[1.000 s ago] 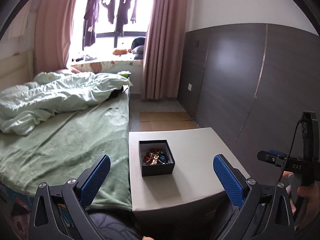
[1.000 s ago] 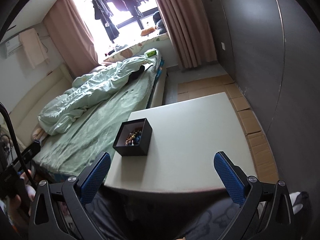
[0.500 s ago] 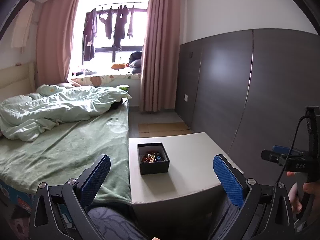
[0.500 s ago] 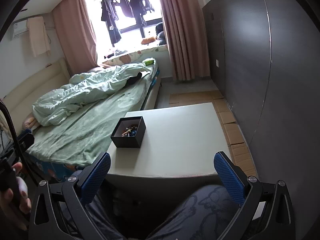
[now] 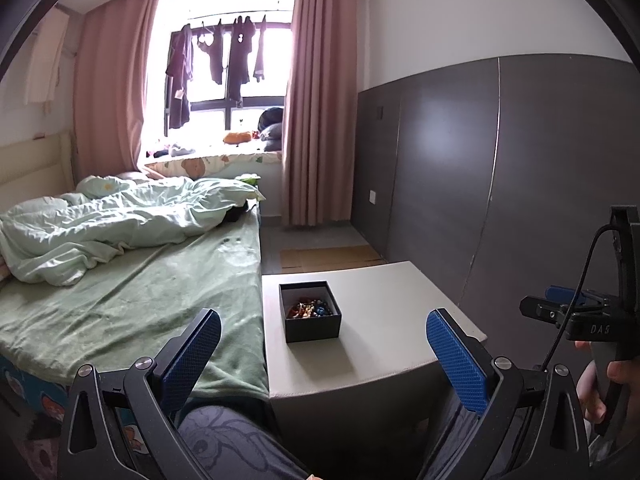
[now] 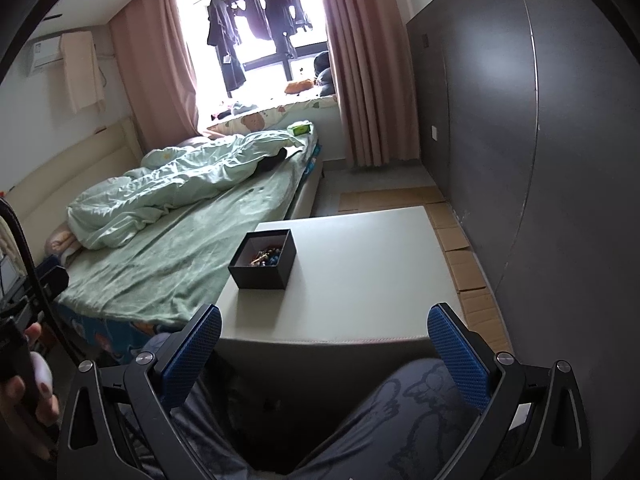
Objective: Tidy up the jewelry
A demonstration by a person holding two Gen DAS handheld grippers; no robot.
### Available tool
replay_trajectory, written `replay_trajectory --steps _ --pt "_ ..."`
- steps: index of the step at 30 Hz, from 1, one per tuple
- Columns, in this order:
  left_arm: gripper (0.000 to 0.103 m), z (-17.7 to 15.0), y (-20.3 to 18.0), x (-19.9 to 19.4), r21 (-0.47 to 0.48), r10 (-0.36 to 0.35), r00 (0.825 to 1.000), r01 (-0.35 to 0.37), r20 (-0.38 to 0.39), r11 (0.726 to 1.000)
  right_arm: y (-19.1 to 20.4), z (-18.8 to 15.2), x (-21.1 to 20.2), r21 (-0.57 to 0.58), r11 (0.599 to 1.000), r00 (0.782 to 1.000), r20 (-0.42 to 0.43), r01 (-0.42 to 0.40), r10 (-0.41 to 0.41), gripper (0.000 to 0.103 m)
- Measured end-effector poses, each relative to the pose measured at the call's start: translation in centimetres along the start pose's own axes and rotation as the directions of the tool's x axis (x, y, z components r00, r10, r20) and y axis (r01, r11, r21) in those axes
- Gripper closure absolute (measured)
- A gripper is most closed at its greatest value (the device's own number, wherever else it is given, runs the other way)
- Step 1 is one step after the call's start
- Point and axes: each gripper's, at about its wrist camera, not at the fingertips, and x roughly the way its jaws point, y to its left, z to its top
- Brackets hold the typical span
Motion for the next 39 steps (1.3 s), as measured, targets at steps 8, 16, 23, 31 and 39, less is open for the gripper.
replay_trajectory --steps 8,16,23,31,39 --pt "0.0 -0.29 0.0 -0.24 0.009 -0.006 1.0 0.006 0.0 1.0 0.18 -0.21 -0.04 0.0 1.0 1.0 0.0 -0.008 0.008 0.0" --pt "0.0 -0.46 0.26 -0.23 0.012 0.001 1.0 -0.001 0.001 1.0 0.51 -0.45 -0.21 0.001 1.0 1.0 0.0 -0.016 0.016 0.0" --pt "0.0 -0.53 0.31 -0.3 0.019 0.008 1.0 -0.008 -0.002 1.0 0.69 -0.44 0.04 -0.002 1.0 1.0 -0.009 -0.02 0.02 0.0" --pt "0.0 -0.49 0.34 -0.46 0.025 0.011 1.0 -0.011 0.001 1.0 0.75 -0.34 0.23 -0.005 1.0 1.0 -0.013 -0.025 0.025 0.0" --pt "0.0 -0.51 0.45 -0.54 0.025 0.003 1.0 -0.003 -0.001 1.0 0.87 -0.38 0.18 -0.003 1.0 1.0 -0.011 -0.025 0.025 0.0"
